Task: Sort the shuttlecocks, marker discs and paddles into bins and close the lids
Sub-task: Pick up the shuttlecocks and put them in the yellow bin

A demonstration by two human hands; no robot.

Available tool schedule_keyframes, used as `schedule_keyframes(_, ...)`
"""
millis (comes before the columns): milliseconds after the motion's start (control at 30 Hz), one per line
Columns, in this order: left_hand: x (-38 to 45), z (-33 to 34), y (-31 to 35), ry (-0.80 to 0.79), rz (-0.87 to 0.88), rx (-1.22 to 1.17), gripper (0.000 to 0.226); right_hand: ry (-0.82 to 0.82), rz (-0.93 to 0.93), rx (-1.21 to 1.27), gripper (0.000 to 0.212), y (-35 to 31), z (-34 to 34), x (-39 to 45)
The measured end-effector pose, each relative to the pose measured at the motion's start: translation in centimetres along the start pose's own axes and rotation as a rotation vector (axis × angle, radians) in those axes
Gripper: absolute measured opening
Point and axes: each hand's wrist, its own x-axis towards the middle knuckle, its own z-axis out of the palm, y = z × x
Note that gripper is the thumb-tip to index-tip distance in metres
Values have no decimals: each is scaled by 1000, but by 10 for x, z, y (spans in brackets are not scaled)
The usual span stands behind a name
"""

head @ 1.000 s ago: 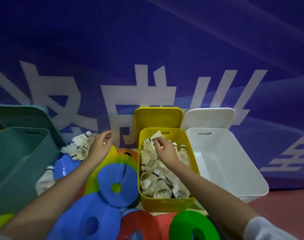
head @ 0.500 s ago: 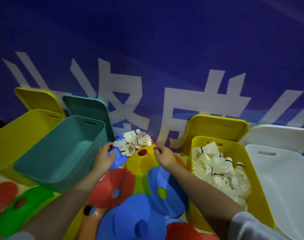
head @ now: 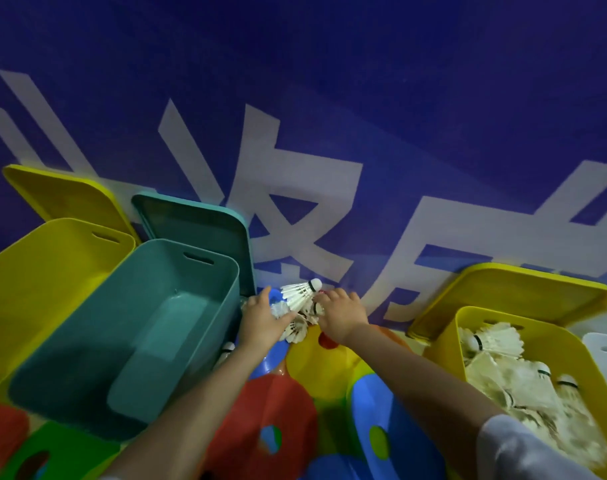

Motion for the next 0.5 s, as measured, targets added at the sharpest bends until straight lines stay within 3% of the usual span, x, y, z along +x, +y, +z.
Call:
schedule_keyframes(200,7,4,-5,73,-41,-54,61,-31,47,-244,42,16,-1,5)
schedule_keyframes(367,-11,-11,-5,183,-65,-130,59,-12,100,47,43,19,-12,-14)
schedule_keyframes(500,-43,-25,3,214,-48,-193,59,124,192,289,43,33,-28,-47)
